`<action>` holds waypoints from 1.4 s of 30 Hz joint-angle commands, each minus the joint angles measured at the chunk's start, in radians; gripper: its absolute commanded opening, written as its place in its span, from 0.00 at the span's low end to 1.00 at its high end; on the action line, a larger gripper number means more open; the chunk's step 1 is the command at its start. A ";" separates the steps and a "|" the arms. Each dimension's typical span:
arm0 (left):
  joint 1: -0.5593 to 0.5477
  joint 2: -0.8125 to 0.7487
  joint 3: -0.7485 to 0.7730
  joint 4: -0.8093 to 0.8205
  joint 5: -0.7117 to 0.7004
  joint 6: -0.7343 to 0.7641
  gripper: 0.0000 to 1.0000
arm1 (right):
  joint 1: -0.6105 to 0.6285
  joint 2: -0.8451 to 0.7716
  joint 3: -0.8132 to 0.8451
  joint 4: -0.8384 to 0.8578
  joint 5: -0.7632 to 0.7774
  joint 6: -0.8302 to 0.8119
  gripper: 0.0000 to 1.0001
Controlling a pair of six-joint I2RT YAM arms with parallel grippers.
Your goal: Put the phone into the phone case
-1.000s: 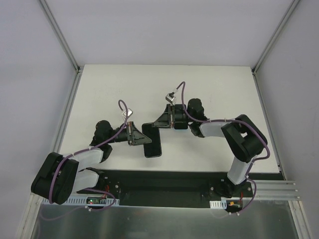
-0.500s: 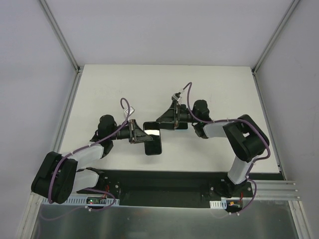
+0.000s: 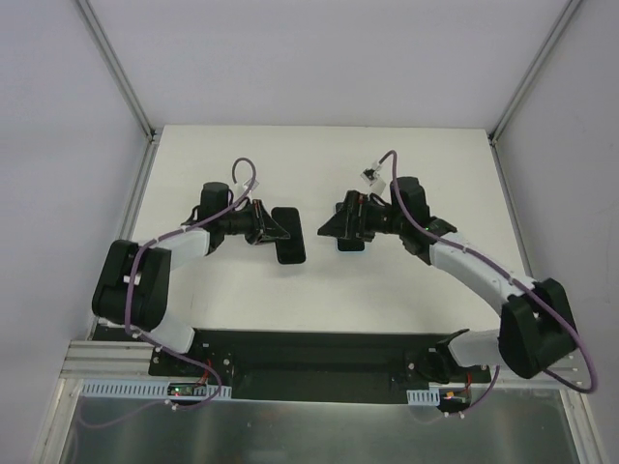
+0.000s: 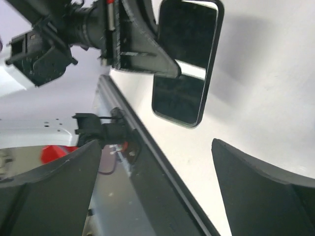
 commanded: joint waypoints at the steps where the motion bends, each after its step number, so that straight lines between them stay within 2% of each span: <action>1: 0.015 0.117 0.168 0.001 0.063 0.054 0.00 | 0.015 -0.167 0.092 -0.462 0.255 -0.290 0.96; 6: 0.015 0.353 0.386 -0.054 0.110 0.041 0.00 | 0.021 -0.281 0.062 -0.523 0.328 -0.294 0.96; 10: 0.015 0.461 0.533 -0.117 0.124 0.039 0.00 | 0.027 -0.321 0.065 -0.589 0.359 -0.305 0.96; 16: 0.015 0.535 0.556 -0.131 0.104 0.030 0.08 | 0.030 -0.402 0.077 -0.661 0.442 -0.325 0.96; 24: 0.017 0.552 0.524 -0.181 0.087 0.041 0.15 | 0.030 -0.419 0.108 -0.716 0.480 -0.327 0.96; 28: 0.019 0.530 0.515 -0.249 0.068 0.062 0.31 | 0.032 -0.421 0.131 -0.767 0.517 -0.322 0.96; 31: 0.032 0.481 0.507 -0.319 0.020 0.080 0.47 | 0.032 -0.459 0.132 -0.796 0.555 -0.317 0.96; 32: 0.038 0.466 0.506 -0.329 0.008 0.085 0.65 | 0.032 -0.468 0.137 -0.811 0.562 -0.320 0.96; 33: 0.049 0.429 0.501 -0.359 -0.001 0.088 0.69 | 0.032 -0.477 0.143 -0.821 0.566 -0.328 0.96; 34: 0.055 0.409 0.498 -0.387 -0.021 0.094 0.81 | 0.030 -0.496 0.148 -0.830 0.577 -0.334 0.96; 35: 0.060 0.366 0.494 -0.405 -0.032 0.100 0.99 | 0.030 -0.503 0.157 -0.851 0.583 -0.340 0.96; 39: 0.072 0.222 0.466 -0.493 -0.129 0.154 0.99 | 0.032 -0.536 0.169 -0.902 0.623 -0.330 0.96; 42: 0.069 0.076 0.408 -0.500 -0.204 0.188 0.99 | 0.033 -0.562 0.149 -0.908 0.652 -0.308 0.96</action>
